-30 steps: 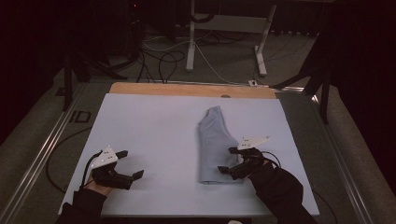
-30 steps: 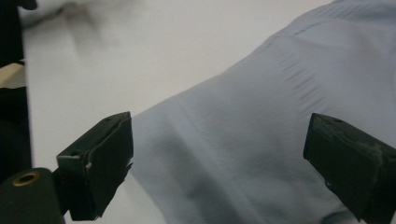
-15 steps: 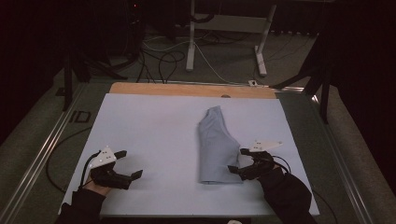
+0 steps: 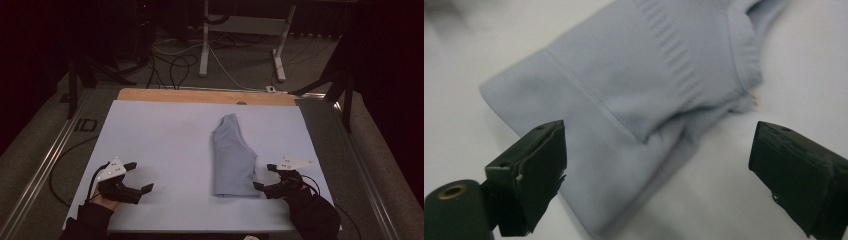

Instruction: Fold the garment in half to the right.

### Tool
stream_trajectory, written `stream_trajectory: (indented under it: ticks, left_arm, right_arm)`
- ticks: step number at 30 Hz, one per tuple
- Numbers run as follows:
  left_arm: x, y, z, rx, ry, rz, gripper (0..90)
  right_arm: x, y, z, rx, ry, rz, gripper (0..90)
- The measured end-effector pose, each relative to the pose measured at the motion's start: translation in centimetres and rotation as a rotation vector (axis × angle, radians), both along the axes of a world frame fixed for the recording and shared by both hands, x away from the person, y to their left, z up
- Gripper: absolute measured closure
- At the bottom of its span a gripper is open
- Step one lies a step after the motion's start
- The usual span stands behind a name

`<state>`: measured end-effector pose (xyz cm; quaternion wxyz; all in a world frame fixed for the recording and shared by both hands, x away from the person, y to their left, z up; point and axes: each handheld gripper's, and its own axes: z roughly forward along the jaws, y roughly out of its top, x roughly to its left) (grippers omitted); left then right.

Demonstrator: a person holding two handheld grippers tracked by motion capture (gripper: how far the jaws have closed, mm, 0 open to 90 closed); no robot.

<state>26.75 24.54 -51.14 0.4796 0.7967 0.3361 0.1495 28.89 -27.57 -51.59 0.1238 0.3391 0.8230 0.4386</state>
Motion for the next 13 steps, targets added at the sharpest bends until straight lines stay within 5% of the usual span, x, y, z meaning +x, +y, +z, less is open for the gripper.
stream_trajectory:
  ticks: [13]
  left_arm:
    - [-0.04,0.27,0.19,-0.006,-0.013,0.011,0.3]
  right_arm:
    - [-0.48,-0.29,-0.63,-0.03,-0.008,-0.014,8.7]
